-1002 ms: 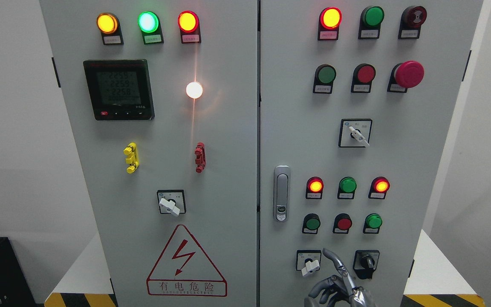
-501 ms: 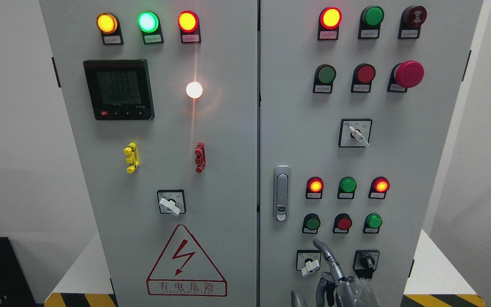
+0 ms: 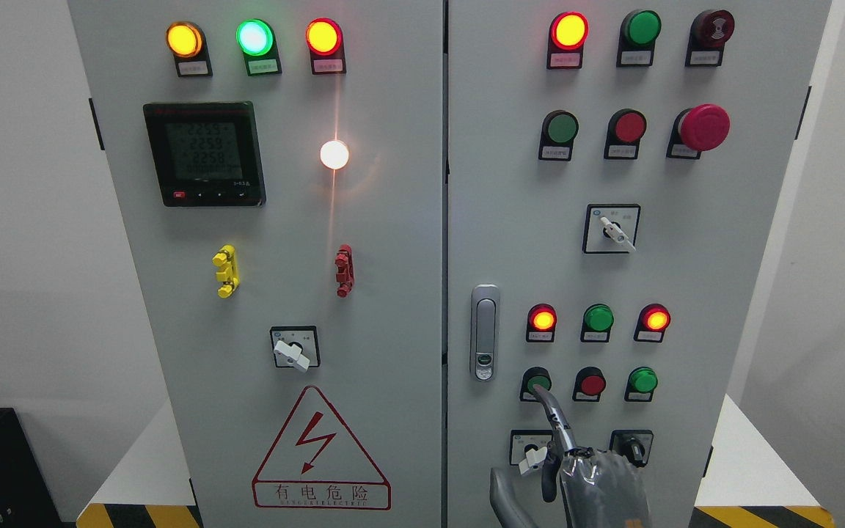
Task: Release door handle
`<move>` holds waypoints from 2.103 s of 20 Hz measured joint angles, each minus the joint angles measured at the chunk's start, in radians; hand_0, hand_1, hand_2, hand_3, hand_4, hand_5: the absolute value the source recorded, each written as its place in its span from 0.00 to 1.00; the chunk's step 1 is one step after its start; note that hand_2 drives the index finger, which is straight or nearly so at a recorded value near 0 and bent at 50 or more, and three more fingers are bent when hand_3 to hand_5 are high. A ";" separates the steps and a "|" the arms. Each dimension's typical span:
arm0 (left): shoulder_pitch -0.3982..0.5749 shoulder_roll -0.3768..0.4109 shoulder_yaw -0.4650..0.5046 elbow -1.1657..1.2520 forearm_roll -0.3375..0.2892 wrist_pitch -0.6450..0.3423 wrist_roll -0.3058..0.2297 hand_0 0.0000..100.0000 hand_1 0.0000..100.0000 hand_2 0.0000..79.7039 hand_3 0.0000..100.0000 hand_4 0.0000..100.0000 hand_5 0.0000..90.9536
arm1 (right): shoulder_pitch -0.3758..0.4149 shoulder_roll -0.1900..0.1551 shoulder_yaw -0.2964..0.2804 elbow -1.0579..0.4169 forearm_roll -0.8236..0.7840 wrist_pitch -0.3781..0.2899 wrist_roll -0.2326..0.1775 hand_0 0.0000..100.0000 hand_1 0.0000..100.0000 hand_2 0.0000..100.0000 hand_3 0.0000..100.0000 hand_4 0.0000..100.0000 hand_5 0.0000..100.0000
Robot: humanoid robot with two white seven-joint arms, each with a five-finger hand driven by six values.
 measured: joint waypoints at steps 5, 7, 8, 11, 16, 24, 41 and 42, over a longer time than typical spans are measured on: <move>0.000 0.000 0.000 0.000 0.000 0.000 0.000 0.12 0.56 0.00 0.00 0.00 0.00 | -0.023 0.001 0.018 0.025 0.066 0.014 -0.005 0.50 0.29 0.00 0.95 1.00 1.00; 0.000 0.000 0.000 0.000 0.000 0.000 0.000 0.12 0.56 0.00 0.00 0.00 0.00 | -0.028 0.002 0.024 0.035 0.098 0.015 -0.005 0.50 0.29 0.00 0.95 1.00 1.00; 0.000 0.000 0.000 0.000 0.000 0.000 0.000 0.12 0.56 0.00 0.00 0.00 0.00 | -0.030 0.002 0.026 0.039 0.114 0.015 -0.006 0.50 0.29 0.00 0.95 1.00 1.00; 0.000 0.000 0.000 0.000 0.000 0.000 0.000 0.12 0.56 0.00 0.00 0.00 0.00 | -0.034 0.002 0.036 0.052 0.159 0.015 -0.006 0.50 0.29 0.00 0.95 1.00 1.00; 0.000 0.000 0.000 0.000 0.000 0.000 0.000 0.12 0.56 0.00 0.00 0.00 0.00 | -0.056 0.004 0.049 0.077 0.215 0.020 -0.018 0.50 0.29 0.00 0.94 1.00 1.00; 0.000 0.000 0.000 0.000 0.000 0.000 0.000 0.12 0.56 0.00 0.00 0.00 0.00 | -0.104 0.007 0.071 0.130 0.279 0.054 -0.037 0.50 0.28 0.00 0.96 1.00 1.00; 0.000 0.000 0.000 0.000 0.000 0.000 0.000 0.12 0.56 0.00 0.00 0.00 0.00 | -0.165 0.009 0.090 0.209 0.363 0.125 -0.033 0.49 0.28 0.00 0.97 1.00 1.00; 0.000 0.000 0.000 0.000 0.000 0.000 0.000 0.12 0.56 0.00 0.00 0.00 0.00 | -0.167 0.009 0.090 0.212 0.365 0.126 -0.032 0.49 0.28 0.00 0.97 1.00 1.00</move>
